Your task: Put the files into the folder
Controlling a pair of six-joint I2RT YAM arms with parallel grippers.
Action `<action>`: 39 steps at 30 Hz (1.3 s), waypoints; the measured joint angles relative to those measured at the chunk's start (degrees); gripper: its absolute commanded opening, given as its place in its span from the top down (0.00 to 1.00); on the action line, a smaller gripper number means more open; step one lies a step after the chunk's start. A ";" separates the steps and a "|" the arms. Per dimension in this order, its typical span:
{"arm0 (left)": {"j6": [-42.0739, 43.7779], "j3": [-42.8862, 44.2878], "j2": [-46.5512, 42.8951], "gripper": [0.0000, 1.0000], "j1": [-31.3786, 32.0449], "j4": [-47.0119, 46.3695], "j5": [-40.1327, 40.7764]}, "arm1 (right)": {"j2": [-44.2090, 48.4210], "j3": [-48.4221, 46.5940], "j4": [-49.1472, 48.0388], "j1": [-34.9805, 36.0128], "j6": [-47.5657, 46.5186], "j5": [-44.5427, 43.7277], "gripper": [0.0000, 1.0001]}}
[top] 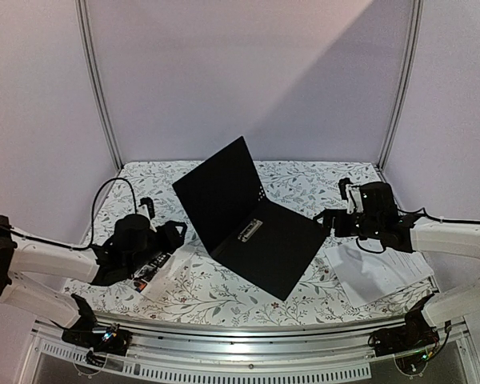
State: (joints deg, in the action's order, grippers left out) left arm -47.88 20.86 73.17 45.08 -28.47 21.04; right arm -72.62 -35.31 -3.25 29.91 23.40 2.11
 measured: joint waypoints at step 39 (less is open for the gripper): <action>20.81 37.07 20.92 0.23 -9.94 44.96 -19.52 | -27.32 -20.79 16.46 24.48 -23.74 -8.33 0.01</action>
State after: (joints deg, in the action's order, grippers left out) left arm -27.07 57.93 94.08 35.14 16.49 1.52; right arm -99.94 -56.10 13.21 54.39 -0.34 -6.22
